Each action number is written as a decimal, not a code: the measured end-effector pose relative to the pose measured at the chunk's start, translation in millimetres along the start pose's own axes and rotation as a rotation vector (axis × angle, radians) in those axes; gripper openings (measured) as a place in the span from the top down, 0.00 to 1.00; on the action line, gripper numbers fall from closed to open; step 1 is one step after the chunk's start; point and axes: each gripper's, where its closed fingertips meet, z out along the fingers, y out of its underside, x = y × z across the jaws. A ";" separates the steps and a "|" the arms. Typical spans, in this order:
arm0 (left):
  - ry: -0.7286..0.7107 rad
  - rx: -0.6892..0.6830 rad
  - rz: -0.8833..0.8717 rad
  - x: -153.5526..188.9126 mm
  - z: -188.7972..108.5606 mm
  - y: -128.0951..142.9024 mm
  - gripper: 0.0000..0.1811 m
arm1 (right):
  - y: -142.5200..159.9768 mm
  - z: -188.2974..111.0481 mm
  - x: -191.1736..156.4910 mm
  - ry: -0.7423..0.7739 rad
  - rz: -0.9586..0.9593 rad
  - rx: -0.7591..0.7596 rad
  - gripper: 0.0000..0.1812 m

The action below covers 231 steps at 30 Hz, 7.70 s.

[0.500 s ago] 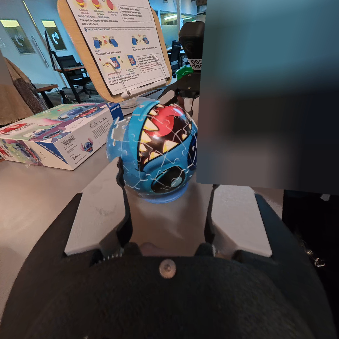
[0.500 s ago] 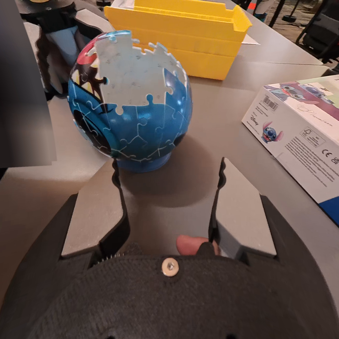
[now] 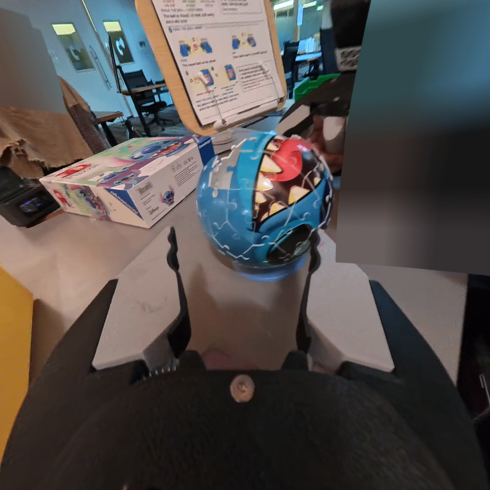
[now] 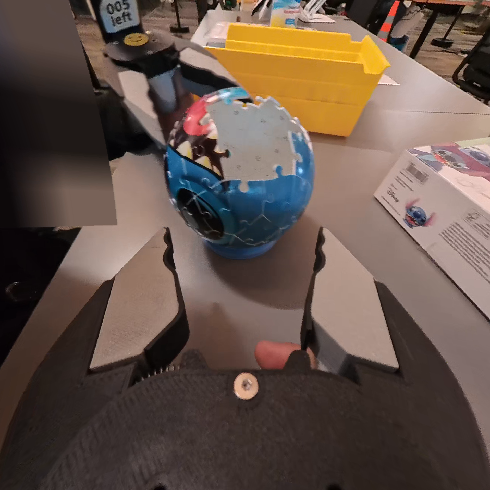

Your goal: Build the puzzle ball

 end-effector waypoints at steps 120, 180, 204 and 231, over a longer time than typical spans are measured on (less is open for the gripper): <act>0.003 -0.381 0.089 9.3 33.8 36.7 0.45 | -17.7 -32.2 17.5 0.186 -0.058 0.109 0.45; 0.121 -0.284 0.096 27.3 54.3 19.1 0.41 | 9.7 -15.1 25.4 0.153 0.174 0.037 0.40; 0.224 -0.275 0.106 12.0 66.3 23.3 0.44 | -3.7 -12.0 16.8 0.200 0.045 0.048 0.41; 0.089 -0.346 0.017 7.8 33.9 25.5 0.43 | 0.8 -14.4 13.5 0.118 0.117 0.060 0.39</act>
